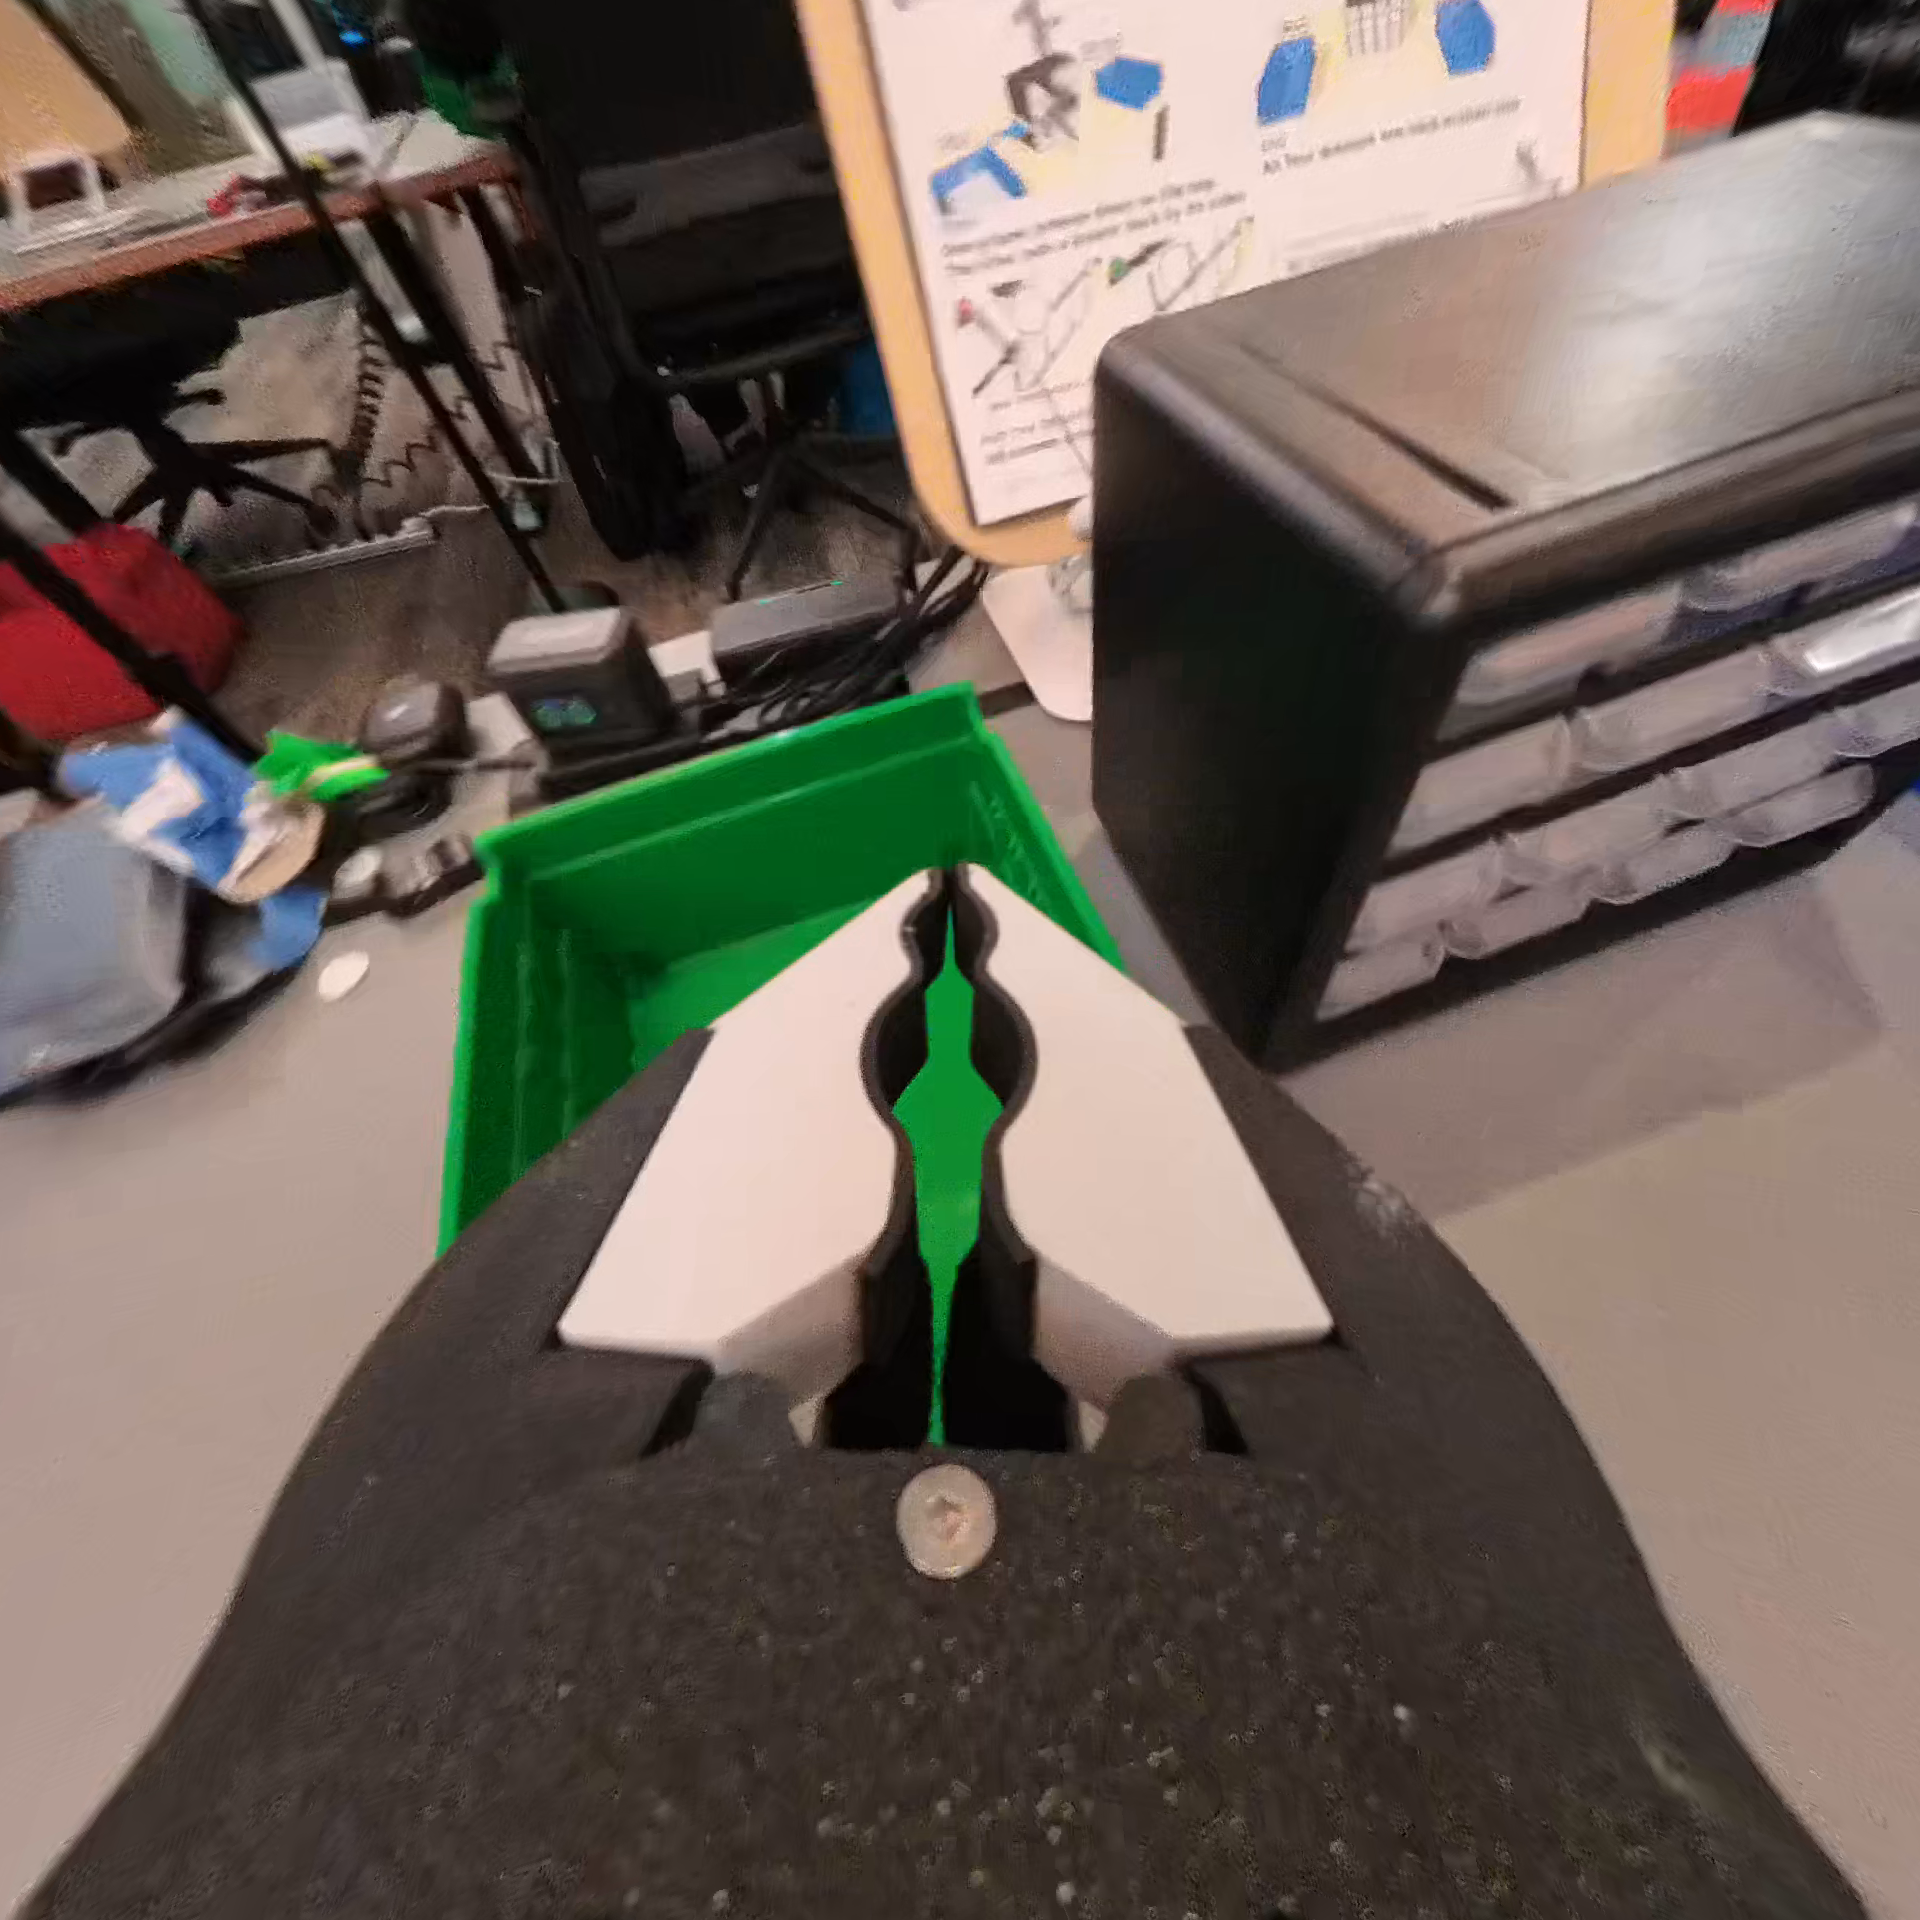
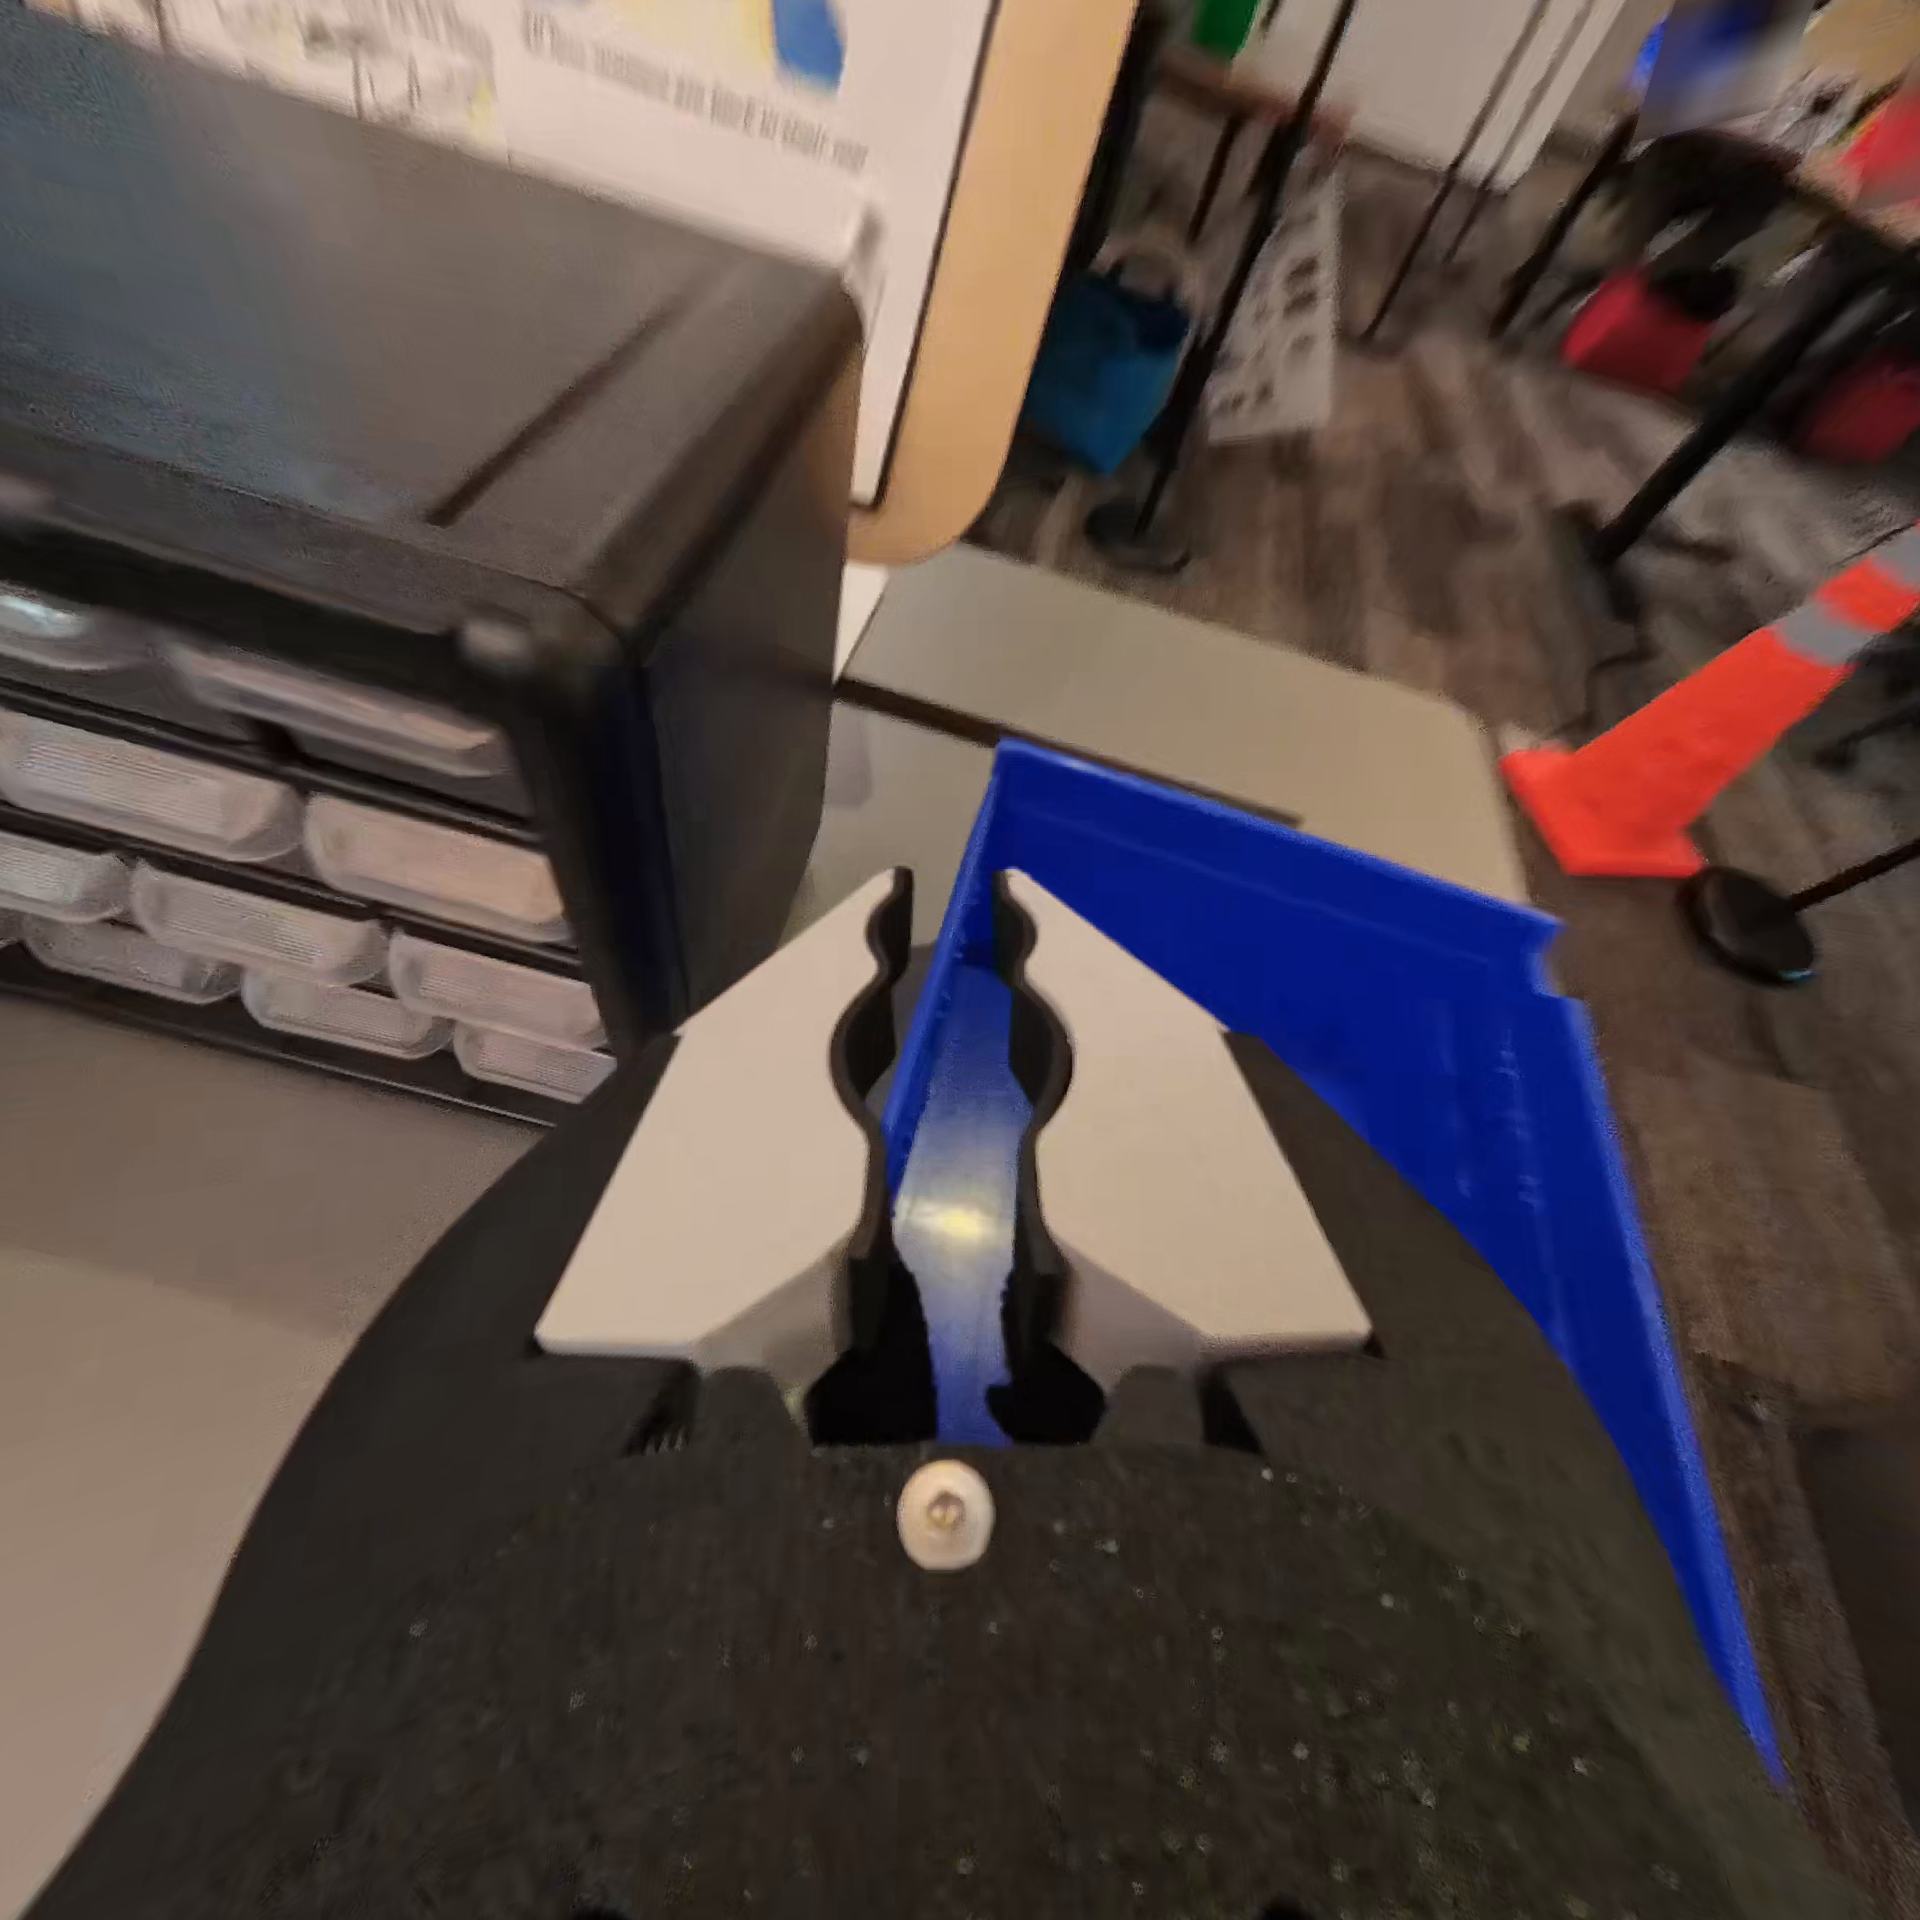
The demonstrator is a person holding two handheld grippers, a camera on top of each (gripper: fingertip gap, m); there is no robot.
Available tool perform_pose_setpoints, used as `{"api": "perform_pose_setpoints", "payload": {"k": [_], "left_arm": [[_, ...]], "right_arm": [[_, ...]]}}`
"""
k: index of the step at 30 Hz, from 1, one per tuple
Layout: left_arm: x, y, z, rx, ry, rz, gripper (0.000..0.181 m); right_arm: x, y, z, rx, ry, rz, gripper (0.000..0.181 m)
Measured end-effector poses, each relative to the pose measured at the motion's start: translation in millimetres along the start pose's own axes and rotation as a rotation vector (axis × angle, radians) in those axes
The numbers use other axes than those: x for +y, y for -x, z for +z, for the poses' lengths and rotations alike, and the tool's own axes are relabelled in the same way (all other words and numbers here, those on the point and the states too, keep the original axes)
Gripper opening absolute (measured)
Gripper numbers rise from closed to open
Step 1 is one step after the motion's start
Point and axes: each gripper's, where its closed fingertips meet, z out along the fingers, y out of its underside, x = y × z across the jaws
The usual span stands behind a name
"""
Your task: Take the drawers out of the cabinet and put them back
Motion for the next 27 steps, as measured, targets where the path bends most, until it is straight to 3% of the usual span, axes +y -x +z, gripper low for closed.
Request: {"api": "perform_pose_setpoints", "payload": {"k": [3,7,11,13,16,27], "left_arm": [[-6.4,-22.0,56.6,0.074,0.13,0.044,0.0],[-9.6,-41.6,84.9,0.129,0.162,0.027,0.0],[-8.7,-64.8,96.3,0.197,0.169,0.042,0.0],[-7.9,-59.2,100.5,0.157,0.174,0.053,0.0],[-6.1,-61.9,101.3,0.224,0.175,-0.01,0.0],[-2.5,-46.0,96.1,0.231,0.17,-0.013,0.0]], "right_arm": [[-3.7,23.3,29.9,-0.164,0.055,0.02,0.0],[-12.0,39.4,31.7,-0.214,0.025,0.012,0.0],[-10.7,46.4,29.9,-0.277,0.023,0.078,0.0],[-10.7,48.7,28.4,-0.283,0.018,0.082,0.0],[-11.3,52.5,27.4,-0.283,0.014,0.076,0.0],[-14.3,68.4,29.1,-0.29,0.027,0.063,0.0]]}}
